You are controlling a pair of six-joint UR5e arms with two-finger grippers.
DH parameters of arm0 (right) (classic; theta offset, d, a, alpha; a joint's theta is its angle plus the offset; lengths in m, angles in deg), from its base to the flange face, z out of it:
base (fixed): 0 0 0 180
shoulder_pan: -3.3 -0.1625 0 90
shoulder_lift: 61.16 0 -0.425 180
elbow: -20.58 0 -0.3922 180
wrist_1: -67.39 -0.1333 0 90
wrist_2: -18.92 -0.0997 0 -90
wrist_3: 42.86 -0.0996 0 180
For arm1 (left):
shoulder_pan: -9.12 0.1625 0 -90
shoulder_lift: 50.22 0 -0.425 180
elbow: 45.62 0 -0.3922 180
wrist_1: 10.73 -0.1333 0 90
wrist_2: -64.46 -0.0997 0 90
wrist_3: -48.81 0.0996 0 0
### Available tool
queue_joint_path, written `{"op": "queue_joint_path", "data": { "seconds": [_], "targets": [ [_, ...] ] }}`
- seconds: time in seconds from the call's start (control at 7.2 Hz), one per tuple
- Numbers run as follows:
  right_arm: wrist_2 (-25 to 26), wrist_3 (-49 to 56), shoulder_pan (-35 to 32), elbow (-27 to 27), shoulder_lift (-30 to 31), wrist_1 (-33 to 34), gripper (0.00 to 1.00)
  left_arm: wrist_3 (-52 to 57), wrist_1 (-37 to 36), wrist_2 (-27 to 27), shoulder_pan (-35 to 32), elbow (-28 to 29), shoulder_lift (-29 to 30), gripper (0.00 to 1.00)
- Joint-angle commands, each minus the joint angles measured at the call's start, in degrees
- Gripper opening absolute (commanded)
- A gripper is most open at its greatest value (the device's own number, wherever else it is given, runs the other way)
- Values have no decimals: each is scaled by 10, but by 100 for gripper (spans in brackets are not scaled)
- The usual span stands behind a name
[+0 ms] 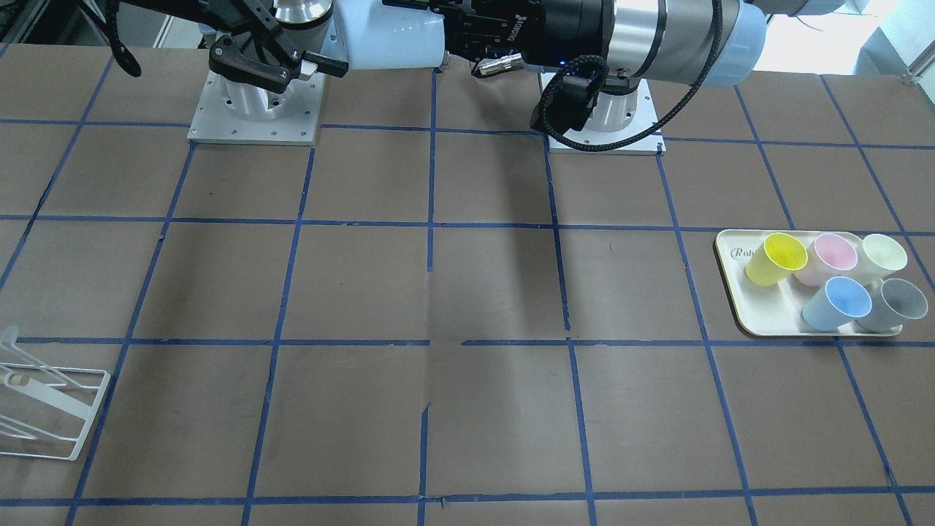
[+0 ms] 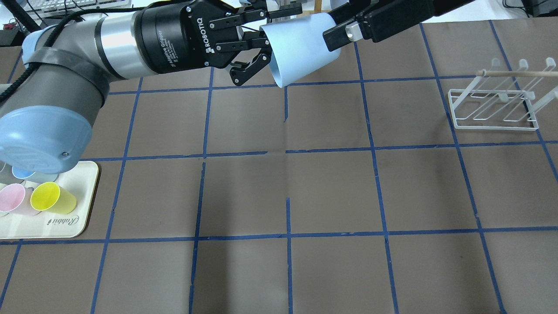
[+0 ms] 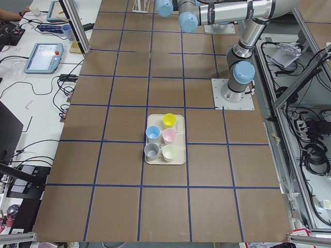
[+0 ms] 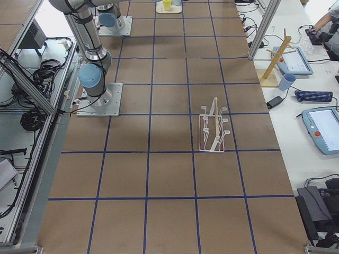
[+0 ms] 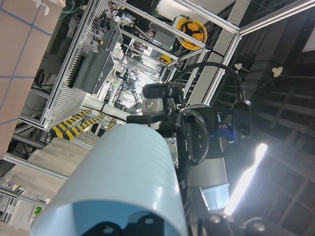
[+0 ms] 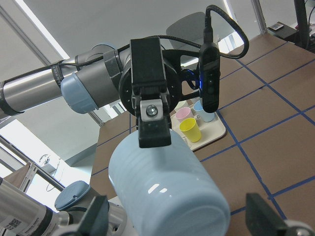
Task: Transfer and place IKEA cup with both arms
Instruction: 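Close the left gripper on the cup rim and open the right gripper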
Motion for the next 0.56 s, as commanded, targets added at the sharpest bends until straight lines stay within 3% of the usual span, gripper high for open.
{"op": "queue_joint_path", "data": {
  "seconds": [0.0, 0.14, 0.28, 0.42],
  "targets": [
    [2, -31, 0, -10, 3, 9, 100, -1, 0, 0, 0, 0, 0, 30],
    [13, -65, 0, -29, -6, 33, 100, -2, 0, -1, 3, 0, 0, 20],
    [38, -110, 1, -37, -8, 36, 100, -4, 0, -4, 7, 0, -3, 3],
    [79, -145, 4, -39, -9, 37, 100, -36, 0, -4, 12, 1, -6, 0]
  ]
}}
